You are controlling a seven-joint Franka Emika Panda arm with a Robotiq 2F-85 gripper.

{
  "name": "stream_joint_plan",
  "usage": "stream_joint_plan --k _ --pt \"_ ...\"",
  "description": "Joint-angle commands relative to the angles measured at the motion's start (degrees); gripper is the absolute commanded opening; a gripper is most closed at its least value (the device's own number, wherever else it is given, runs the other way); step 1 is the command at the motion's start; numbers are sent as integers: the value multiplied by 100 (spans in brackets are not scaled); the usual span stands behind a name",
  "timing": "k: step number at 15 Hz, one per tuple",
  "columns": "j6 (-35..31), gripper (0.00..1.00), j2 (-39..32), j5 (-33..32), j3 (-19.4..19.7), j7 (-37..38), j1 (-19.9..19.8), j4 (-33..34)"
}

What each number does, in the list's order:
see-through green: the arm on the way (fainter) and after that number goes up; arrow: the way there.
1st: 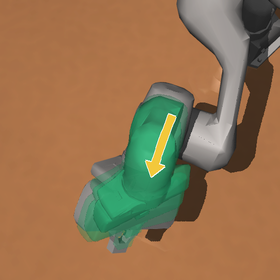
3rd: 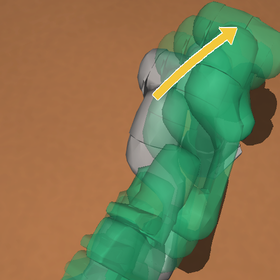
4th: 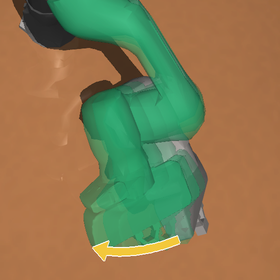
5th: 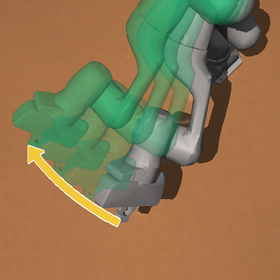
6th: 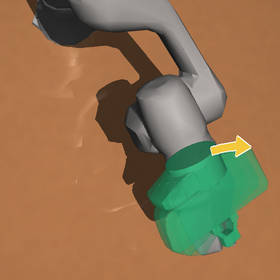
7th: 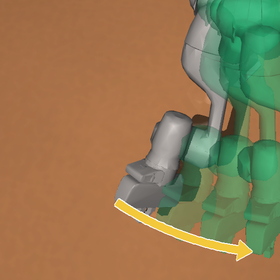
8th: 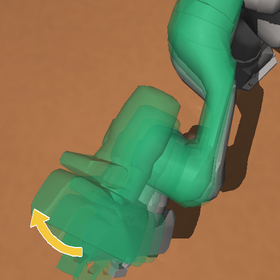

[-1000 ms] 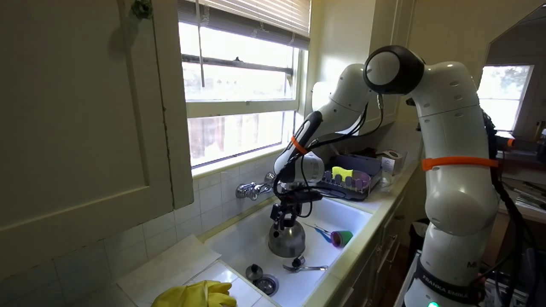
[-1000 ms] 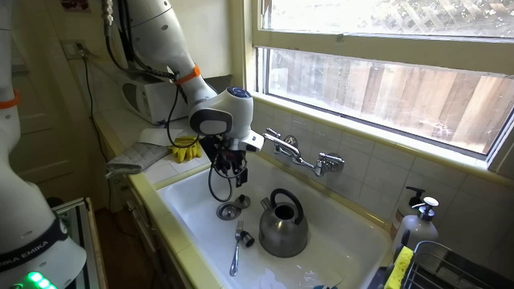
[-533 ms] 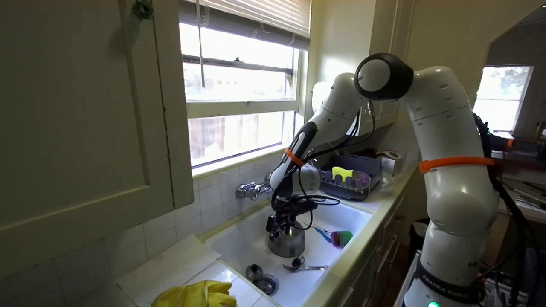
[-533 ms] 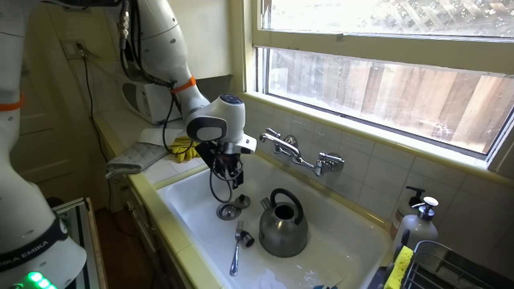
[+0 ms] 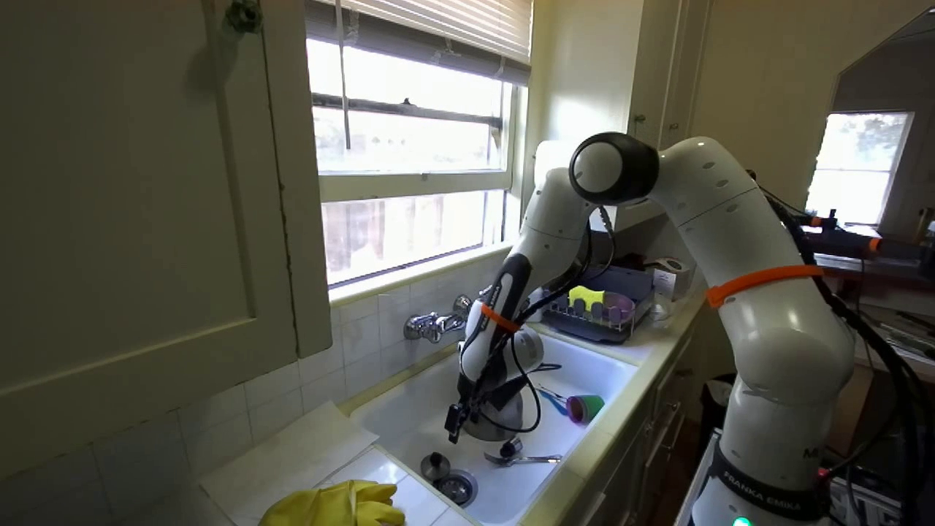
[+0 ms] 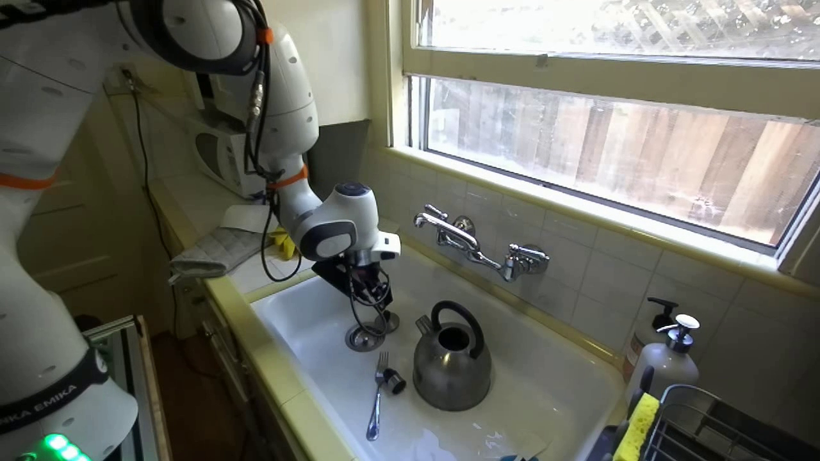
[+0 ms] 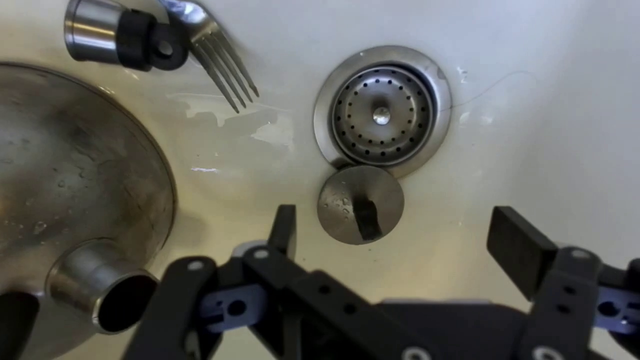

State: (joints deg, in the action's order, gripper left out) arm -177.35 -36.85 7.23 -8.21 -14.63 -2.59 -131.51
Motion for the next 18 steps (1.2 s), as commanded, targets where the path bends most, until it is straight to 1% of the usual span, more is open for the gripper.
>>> stream_joint_plan --k 1,2,4,5,6,7,8,9,13,14,16,17,18 --pt "-378 95 -650 -562 191 199 148 468" --pt "-416 89 -749 -644 184 212 139 554" --pt "-516 85 -976 -775 183 238 144 771" --pt "-562 80 -1080 -821 185 253 160 880" --pt "-576 96 -1181 -861 146 266 136 989" --pt "-592 95 -1262 -897 148 289 153 1085" --pt "-612 96 -1345 -909 136 317 161 1182" --pt "-638 100 -1439 -909 132 350 183 1284" --pt "-646 100 -1728 -947 189 431 337 1604" --pt "-635 91 -1788 -960 199 443 368 1665" --pt "-587 67 -1901 -975 235 449 440 1791" --pt "-592 71 -1956 -977 252 454 472 1849" --pt "-590 82 -2006 -978 262 458 495 1896"
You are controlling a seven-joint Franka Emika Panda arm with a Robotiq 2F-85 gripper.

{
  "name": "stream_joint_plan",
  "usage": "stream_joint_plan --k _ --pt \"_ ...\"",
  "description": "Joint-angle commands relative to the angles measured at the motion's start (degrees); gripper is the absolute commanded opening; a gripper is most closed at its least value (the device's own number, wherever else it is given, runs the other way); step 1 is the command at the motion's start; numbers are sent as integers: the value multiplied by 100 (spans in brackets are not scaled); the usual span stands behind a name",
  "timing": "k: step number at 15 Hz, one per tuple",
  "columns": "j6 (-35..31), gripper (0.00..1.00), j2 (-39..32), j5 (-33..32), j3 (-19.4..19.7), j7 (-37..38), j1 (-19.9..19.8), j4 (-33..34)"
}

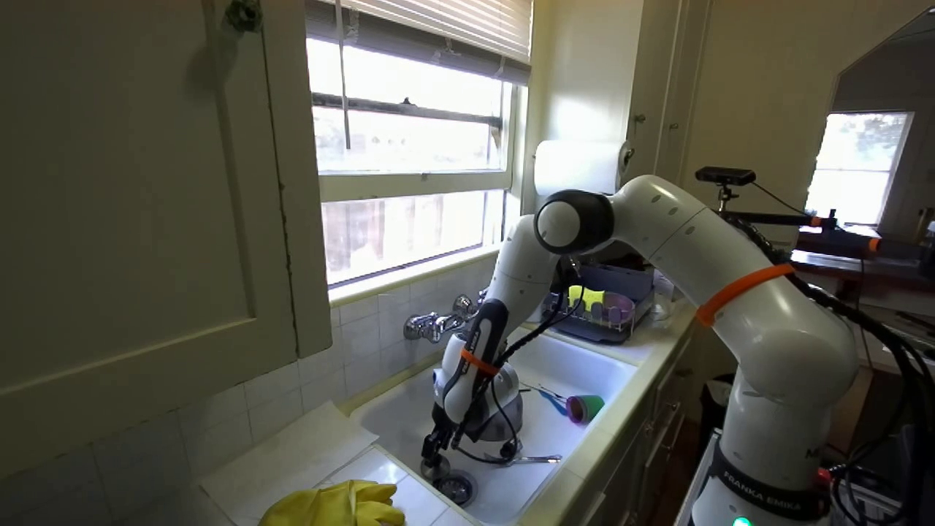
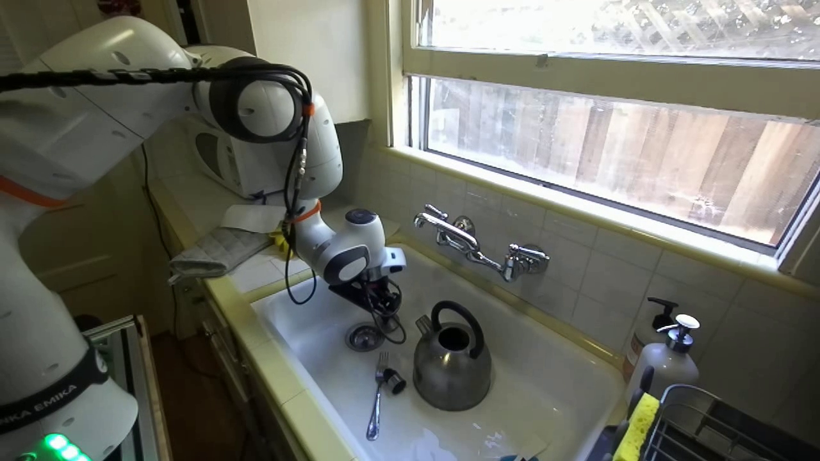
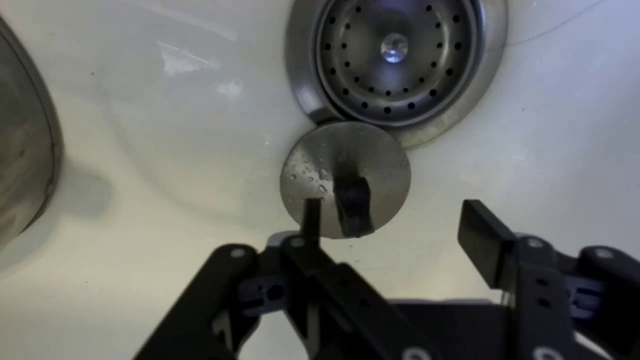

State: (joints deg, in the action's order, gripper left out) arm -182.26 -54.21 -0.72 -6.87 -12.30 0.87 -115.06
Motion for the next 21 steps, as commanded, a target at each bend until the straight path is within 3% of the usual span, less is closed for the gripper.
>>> stream_joint_plan --k 1,2,3,4,7,8,9,10,15,21 --pt "-102 91 -312 -183 144 232 178 301" --pt "-110 95 -359 -183 165 239 207 349" --pt "-101 90 -392 -187 176 240 224 390" --pt "-112 63 -427 -187 186 245 239 434" --pt "-114 67 -479 -187 208 269 272 516" --pt "-119 62 -491 -188 210 274 274 537" --pt "-113 43 -499 -189 209 281 271 556" --pt "-113 41 -505 -191 211 285 271 572" --pt "-111 1 -511 -192 226 302 271 618" --pt "10 5 -323 -166 157 340 181 497"
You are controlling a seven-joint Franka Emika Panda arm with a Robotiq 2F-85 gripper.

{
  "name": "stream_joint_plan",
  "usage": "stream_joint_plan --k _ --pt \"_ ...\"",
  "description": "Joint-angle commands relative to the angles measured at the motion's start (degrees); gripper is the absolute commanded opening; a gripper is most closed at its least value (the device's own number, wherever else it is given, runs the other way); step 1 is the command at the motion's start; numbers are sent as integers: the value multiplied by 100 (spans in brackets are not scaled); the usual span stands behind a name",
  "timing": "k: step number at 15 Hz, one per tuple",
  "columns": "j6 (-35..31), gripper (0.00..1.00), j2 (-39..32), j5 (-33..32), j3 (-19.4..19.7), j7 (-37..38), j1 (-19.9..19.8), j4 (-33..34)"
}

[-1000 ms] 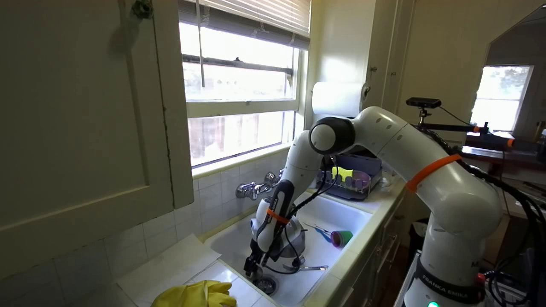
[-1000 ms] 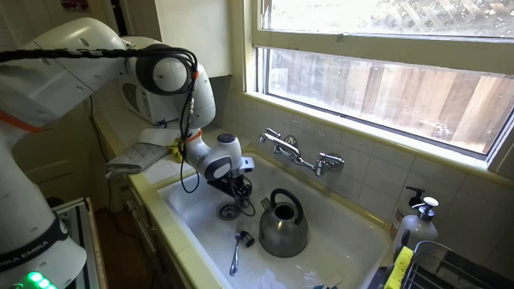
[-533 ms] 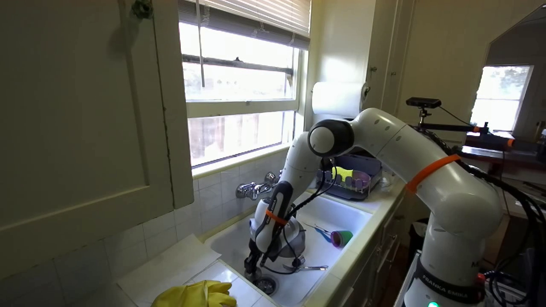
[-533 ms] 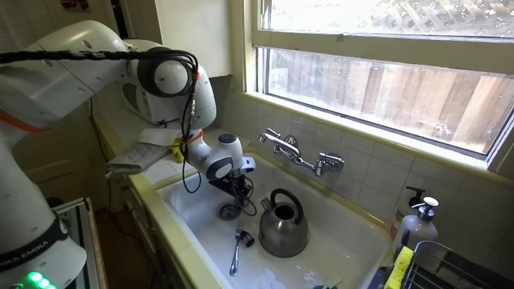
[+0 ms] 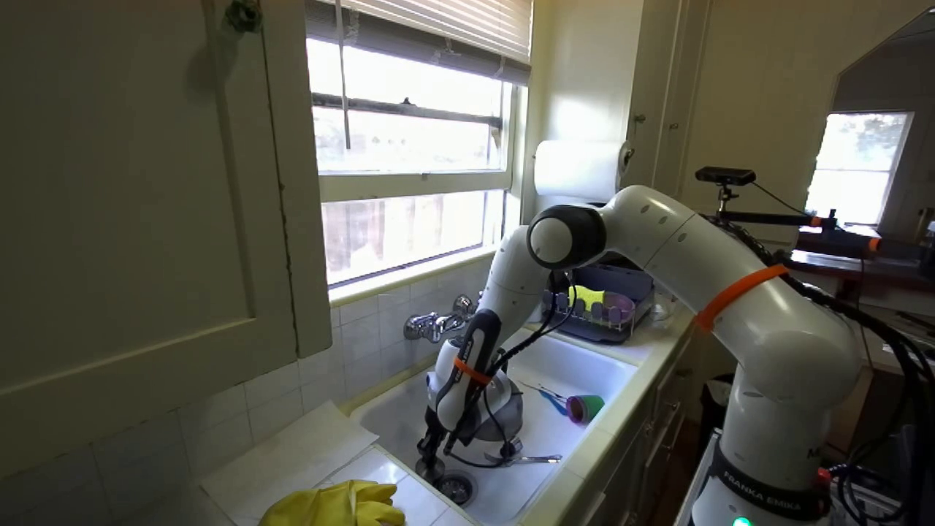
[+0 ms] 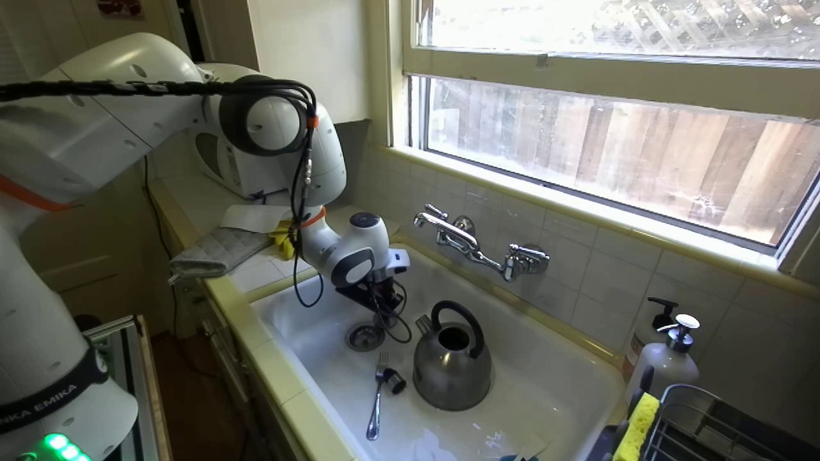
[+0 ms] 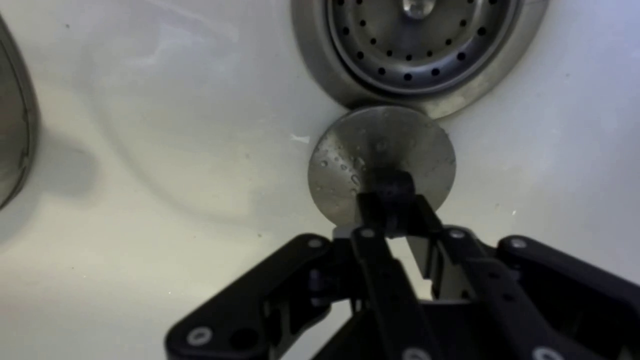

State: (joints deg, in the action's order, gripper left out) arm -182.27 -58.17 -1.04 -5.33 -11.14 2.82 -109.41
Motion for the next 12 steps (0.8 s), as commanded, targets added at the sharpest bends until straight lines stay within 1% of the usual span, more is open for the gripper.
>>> stream_joint_plan --k 1,2,3,5,8,12 --pt "34 5 201 -125 -31 243 -49 -187" --pt "123 5 376 -103 -99 279 -123 -345" --pt "228 5 498 -62 -85 359 -111 -440" --pt "357 5 782 1 92 540 36 -688" --pt "759 5 1267 22 212 710 62 -1121" --pt "1339 5 1943 4 80 609 -259 -1684"
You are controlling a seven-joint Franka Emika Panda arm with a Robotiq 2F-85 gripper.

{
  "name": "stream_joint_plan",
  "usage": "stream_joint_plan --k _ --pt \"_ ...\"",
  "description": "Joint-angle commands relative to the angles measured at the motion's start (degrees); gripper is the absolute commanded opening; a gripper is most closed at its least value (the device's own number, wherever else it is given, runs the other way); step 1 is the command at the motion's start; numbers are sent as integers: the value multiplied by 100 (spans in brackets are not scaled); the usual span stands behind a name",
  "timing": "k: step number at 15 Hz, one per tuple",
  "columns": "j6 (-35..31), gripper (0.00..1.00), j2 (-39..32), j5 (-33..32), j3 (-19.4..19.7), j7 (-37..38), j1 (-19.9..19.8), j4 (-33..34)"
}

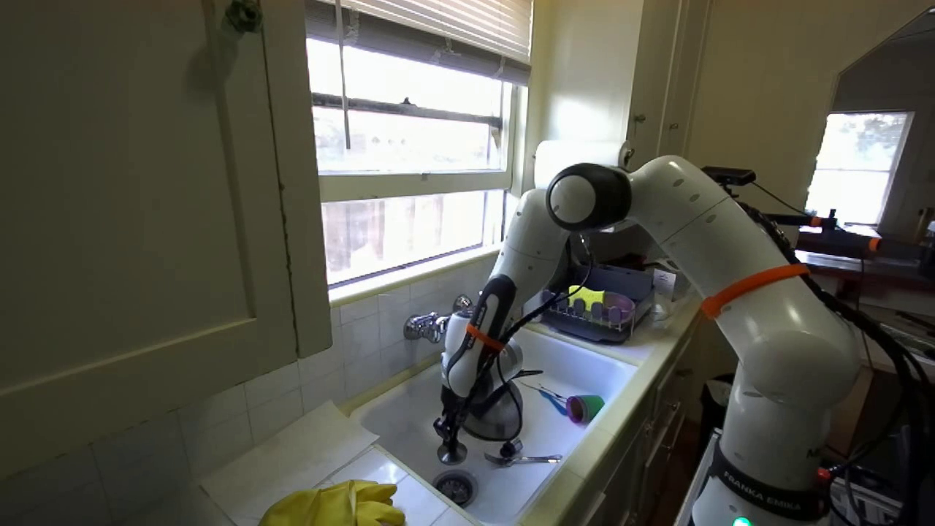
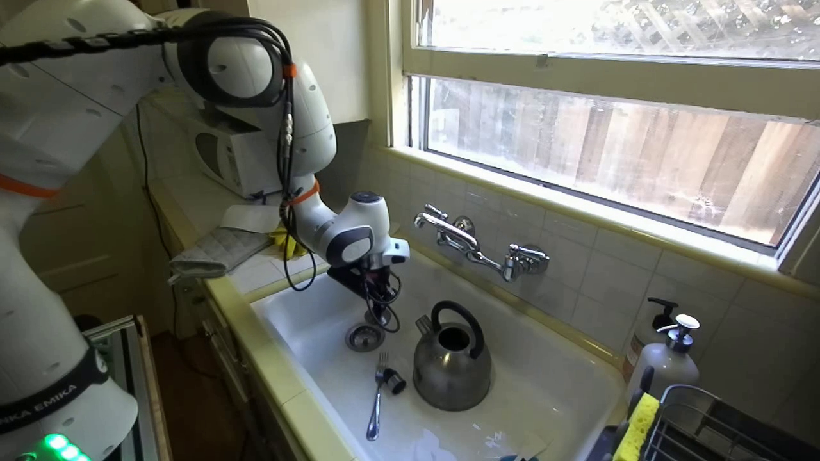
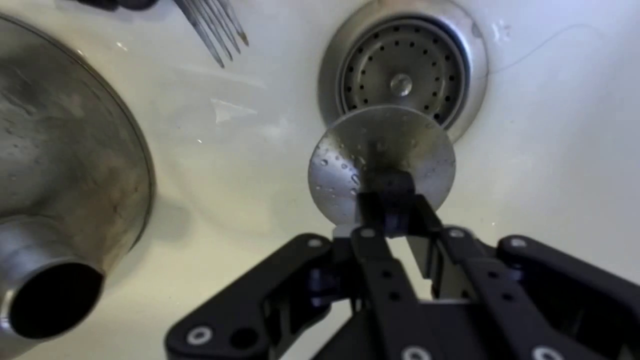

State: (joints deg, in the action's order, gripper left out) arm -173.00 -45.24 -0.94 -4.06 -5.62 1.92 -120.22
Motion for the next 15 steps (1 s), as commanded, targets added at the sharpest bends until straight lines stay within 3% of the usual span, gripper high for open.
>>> stream_joint_plan --k 1,10,15 --pt "488 5 821 0 -33 47 -212 -752" --pt "616 5 2202 146 46 -130 -974 -2070" --pt "535 5 2718 213 382 -55 -1268 -2448"
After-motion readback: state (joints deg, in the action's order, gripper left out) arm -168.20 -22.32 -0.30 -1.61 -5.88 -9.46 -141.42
